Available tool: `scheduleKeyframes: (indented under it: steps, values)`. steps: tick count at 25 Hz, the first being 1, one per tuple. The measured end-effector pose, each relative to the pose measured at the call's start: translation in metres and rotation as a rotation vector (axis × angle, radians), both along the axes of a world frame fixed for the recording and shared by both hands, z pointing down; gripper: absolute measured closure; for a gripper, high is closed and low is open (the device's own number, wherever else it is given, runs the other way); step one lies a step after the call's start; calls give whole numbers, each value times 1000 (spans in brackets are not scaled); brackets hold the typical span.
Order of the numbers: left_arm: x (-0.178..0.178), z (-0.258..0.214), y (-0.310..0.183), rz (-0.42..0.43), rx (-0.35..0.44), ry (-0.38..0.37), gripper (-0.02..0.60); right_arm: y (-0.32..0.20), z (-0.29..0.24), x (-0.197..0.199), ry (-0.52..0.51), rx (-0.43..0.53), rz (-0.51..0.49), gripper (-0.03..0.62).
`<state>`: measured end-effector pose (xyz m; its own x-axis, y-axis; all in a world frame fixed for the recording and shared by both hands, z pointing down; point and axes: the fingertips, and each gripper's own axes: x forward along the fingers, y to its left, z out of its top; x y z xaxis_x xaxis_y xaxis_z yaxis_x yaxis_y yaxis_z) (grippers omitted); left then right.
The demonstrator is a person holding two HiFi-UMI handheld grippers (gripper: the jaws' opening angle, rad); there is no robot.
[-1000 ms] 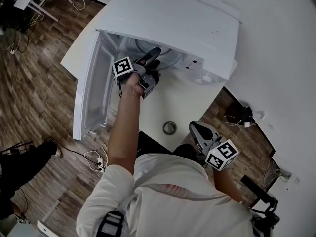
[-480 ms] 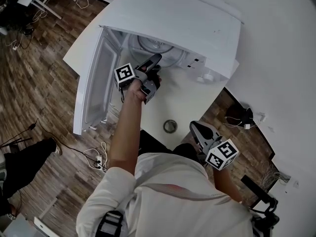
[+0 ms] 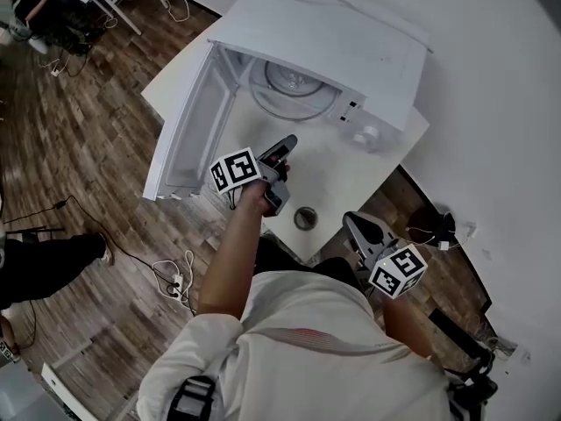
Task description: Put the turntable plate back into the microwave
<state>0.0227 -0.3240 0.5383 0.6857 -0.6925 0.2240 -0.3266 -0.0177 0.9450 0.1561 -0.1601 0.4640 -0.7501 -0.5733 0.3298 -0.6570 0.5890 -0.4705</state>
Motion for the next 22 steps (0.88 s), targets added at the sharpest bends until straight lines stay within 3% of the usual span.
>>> scheduleKeyframes:
  steps: [7, 14, 17, 22]
  values:
    - [7, -82, 65, -3, 236, -241, 567, 30, -27, 11, -33, 88, -78, 591]
    - [-7, -136, 140, -41, 372, -428, 571, 56, -45, 5, -84, 130, -139, 591]
    - [-20, -148, 175, -53, 398, -510, 571, 68, -50, -7, -103, 136, -171, 591]
    - [-40, -161, 221, -59, 422, -586, 571, 82, -58, -32, -120, 156, -213, 591]
